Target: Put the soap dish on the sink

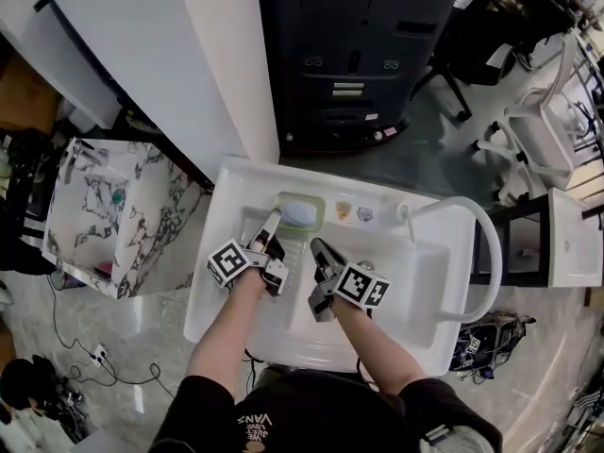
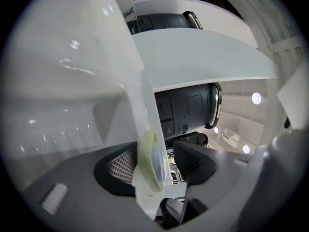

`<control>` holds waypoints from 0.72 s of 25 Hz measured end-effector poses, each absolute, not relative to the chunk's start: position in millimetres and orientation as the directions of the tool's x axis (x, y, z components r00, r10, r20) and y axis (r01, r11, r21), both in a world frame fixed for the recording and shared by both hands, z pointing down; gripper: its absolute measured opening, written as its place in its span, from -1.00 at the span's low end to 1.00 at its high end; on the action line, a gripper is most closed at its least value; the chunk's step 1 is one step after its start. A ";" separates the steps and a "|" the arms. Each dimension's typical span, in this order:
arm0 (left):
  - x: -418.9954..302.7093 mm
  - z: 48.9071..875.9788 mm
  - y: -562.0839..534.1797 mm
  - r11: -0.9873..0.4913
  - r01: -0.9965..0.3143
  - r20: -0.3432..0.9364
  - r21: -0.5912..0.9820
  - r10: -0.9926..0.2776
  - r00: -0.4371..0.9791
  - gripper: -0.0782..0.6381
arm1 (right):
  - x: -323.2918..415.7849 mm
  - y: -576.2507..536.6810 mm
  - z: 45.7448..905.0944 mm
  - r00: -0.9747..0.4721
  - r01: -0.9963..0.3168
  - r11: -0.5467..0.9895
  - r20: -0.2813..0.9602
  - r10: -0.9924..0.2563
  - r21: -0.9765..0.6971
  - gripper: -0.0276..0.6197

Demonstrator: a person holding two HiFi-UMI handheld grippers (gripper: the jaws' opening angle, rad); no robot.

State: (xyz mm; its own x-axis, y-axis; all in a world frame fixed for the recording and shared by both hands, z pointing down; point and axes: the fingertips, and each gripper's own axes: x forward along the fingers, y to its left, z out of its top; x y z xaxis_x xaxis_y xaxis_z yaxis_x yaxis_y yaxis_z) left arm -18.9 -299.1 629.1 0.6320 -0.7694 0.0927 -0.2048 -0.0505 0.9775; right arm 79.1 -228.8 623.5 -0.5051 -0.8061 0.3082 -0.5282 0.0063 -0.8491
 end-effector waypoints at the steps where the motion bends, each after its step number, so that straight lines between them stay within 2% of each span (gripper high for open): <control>1: -19.3 628.9 -298.8 -0.051 -0.205 0.092 0.977 -0.770 0.631 -0.07 | 76.5 -229.6 623.7 -0.512 -0.532 0.014 0.309 -0.802 -0.847 -0.91; 6: -19.6 628.8 -298.4 -0.051 -0.195 0.084 0.980 -0.775 0.626 -0.07 | 68.3 -236.3 629.8 -0.531 -0.576 0.042 0.334 -0.779 -0.817 -0.91; 18: -17.2 628.3 -294.4 -0.067 -0.201 0.079 0.977 -0.764 0.640 -0.06 | 42.4 -246.9 641.2 -0.583 -0.567 0.067 0.343 -0.737 -0.821 -0.91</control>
